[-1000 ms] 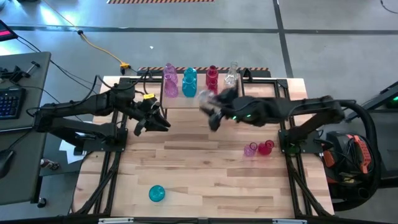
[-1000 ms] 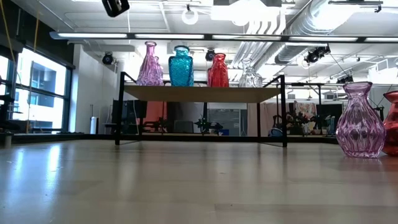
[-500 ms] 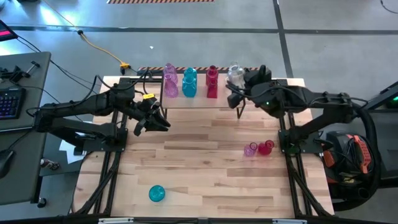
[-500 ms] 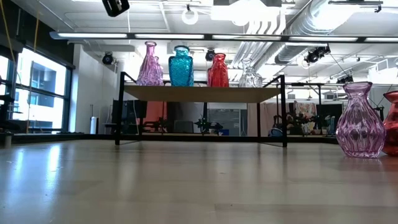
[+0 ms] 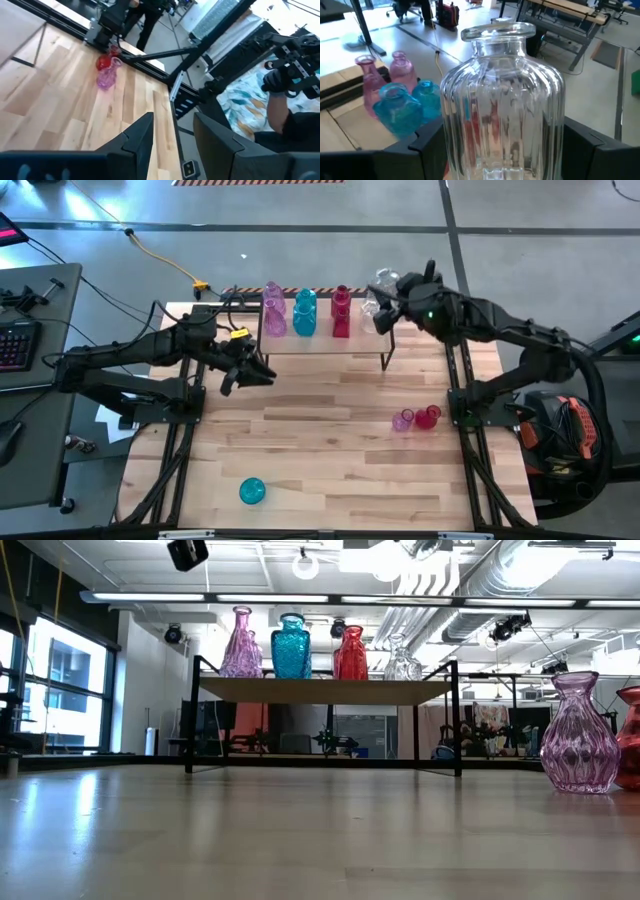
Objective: Sort vases onto shelf
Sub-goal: Put the transparent vase on the shelf aligned with the other transparent vases
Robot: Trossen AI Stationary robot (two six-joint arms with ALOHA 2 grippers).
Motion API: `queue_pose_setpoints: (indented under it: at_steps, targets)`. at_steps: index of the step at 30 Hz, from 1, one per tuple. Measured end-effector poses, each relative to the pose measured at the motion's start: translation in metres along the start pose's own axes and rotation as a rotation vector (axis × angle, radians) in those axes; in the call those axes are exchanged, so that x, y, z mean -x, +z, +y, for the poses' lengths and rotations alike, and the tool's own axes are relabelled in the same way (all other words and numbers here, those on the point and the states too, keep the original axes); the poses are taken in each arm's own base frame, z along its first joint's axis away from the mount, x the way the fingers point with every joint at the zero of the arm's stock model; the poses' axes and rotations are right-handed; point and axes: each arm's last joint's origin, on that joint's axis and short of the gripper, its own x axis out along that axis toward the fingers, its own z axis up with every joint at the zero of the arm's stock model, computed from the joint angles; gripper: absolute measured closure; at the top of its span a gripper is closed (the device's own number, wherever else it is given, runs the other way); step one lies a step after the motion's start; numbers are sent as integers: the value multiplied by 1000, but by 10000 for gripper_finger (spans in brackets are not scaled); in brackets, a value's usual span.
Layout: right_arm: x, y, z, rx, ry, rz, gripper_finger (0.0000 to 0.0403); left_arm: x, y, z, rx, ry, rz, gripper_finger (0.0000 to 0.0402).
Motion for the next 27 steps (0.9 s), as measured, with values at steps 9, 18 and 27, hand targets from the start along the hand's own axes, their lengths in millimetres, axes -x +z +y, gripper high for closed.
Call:
queue_pose_setpoints:
  at_steps: [9,18,27]
  targets:
    - [-11,15,-40,-6,81,-36,146,2,3,5,7,40,-27,271]
    - [21,17,-83,6,47,-80,137,5,6,11,19,72,-50,271]
    - [59,-9,-107,-11,67,-105,146,10,11,19,31,176,-115,271]
